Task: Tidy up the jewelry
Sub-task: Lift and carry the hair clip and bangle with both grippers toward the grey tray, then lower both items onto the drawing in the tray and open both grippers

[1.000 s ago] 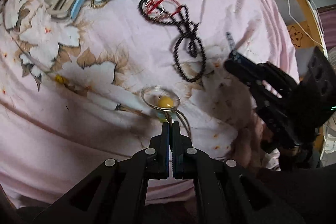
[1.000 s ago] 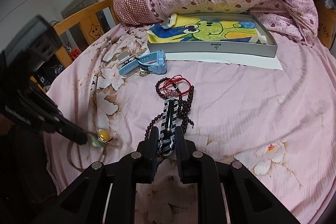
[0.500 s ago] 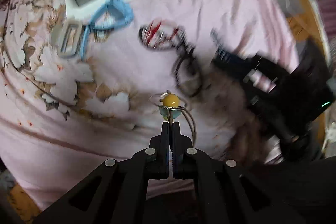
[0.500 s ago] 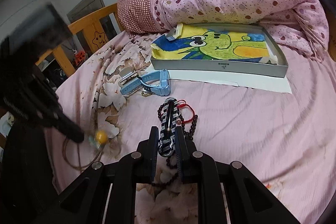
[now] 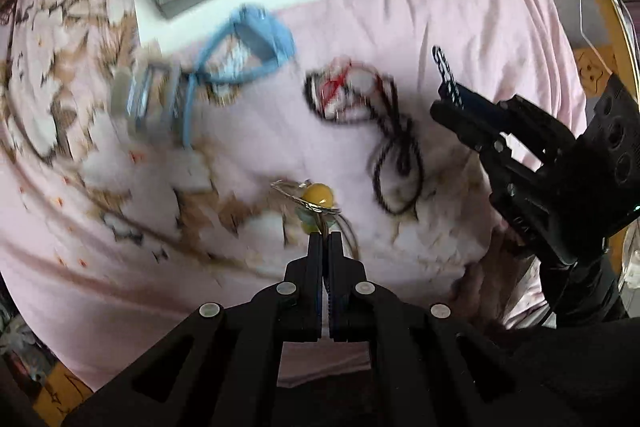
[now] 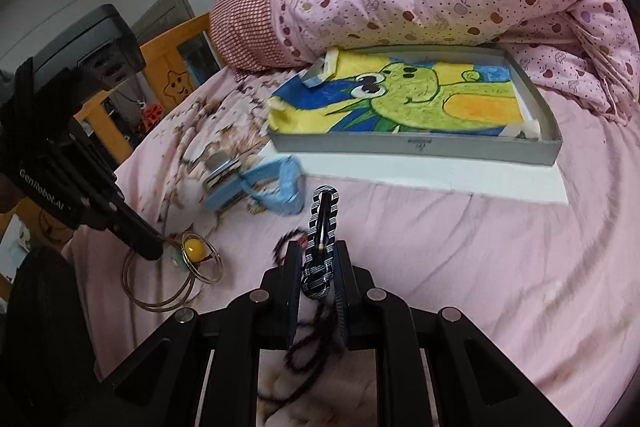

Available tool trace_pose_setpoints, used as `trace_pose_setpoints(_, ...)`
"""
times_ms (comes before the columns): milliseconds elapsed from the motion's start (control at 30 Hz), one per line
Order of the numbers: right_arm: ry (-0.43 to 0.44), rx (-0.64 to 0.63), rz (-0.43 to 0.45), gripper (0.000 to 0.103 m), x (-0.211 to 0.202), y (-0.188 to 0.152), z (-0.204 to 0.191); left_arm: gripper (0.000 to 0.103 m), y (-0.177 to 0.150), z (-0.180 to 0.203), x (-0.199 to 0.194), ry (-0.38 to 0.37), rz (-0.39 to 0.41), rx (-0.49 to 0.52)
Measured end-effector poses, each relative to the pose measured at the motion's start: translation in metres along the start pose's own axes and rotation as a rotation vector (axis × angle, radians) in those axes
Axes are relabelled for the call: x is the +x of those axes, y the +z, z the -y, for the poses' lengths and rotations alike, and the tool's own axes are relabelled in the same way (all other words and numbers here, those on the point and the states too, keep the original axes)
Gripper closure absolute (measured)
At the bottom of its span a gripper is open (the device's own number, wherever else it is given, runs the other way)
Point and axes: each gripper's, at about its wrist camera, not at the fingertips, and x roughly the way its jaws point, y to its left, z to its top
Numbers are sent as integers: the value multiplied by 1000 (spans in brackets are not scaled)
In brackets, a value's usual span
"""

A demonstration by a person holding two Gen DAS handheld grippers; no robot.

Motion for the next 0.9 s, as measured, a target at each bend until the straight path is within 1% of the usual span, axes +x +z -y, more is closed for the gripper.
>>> trace_pose_setpoints(67, 0, -2, 0, 88, 6, 10, 7, 103, 19, -1, -4, -13, 2, -6)
trace_pose_setpoints(233, -9, -21, 8, 88, 20, 32, 23, 103, 53, -16, -8, -92, 4, -62)
trace_pose_setpoints(367, -22, -39, 23, 88, 30, 53, 34, 103, 70, -28, -7, -151, 3, -110)
trace_pose_setpoints(400, -28, -46, 29, 88, 34, 59, 37, 103, 71, -32, -9, -177, -1, -127)
trace_pose_setpoints(467, -28, -44, 40, 88, 38, 69, 41, 103, 75, -37, -5, -245, -29, -172)
trace_pose_setpoints(500, -26, -42, 44, 88, 39, 72, 43, 103, 74, -38, -2, -246, -50, -178)
trace_pose_setpoints(533, -25, -44, 50, 88, 40, 75, 44, 103, 71, -36, 9, -231, -103, -181)
trace_pose_setpoints(633, -29, -70, 50, 88, 46, 84, 45, 103, 62, -31, 22, -278, -174, -200)
trace_pose_setpoints(667, -30, -78, 47, 88, 48, 86, 46, 103, 60, -29, 20, -294, -173, -197)
trace_pose_setpoints(733, -30, -79, 39, 88, 55, 93, 49, 103, 64, -24, 7, -300, -130, -175)
trace_pose_setpoints(800, -23, -61, 31, 88, 62, 100, 54, 103, 74, -21, -9, -304, -77, -166)
trace_pose_setpoints(833, -21, -54, 27, 88, 65, 103, 57, 103, 81, -22, -19, -304, -35, -163)
trace_pose_setpoints(900, -20, -43, 24, 88, 71, 110, 61, 103, 92, -27, -32, -303, 21, -160)
